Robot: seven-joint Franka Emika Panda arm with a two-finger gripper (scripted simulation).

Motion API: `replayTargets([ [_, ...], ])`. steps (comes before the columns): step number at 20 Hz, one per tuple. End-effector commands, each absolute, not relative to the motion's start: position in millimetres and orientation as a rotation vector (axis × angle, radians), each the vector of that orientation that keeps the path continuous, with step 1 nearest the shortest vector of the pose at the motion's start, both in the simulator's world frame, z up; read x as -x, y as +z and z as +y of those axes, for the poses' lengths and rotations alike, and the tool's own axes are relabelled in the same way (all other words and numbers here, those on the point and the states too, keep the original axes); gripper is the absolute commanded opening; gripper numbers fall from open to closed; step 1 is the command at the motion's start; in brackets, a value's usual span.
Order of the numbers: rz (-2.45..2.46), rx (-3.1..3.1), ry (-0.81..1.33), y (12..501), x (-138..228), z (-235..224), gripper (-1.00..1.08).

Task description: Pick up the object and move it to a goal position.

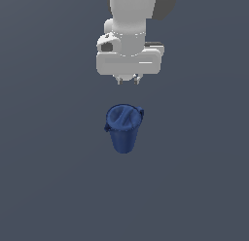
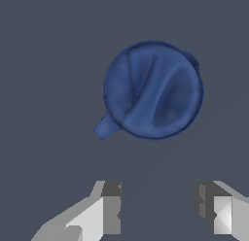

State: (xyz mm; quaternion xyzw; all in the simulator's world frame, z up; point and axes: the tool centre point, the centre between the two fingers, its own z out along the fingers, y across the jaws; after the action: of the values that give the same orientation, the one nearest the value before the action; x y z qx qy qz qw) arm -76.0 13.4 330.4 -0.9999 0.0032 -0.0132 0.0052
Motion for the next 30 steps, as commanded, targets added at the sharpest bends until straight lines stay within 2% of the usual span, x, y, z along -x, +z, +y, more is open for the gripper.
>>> replayTargets([
  [1, 0.029, 3.116, -0.096, 343.2, 74.8, 21.8, 0.28],
  [19, 0.242, 2.924, -0.685, 480.6, 89.9, 125.9, 0.28],
  [30, 0.362, 2.823, -0.989, 517.2, 111.6, 195.8, 0.28],
])
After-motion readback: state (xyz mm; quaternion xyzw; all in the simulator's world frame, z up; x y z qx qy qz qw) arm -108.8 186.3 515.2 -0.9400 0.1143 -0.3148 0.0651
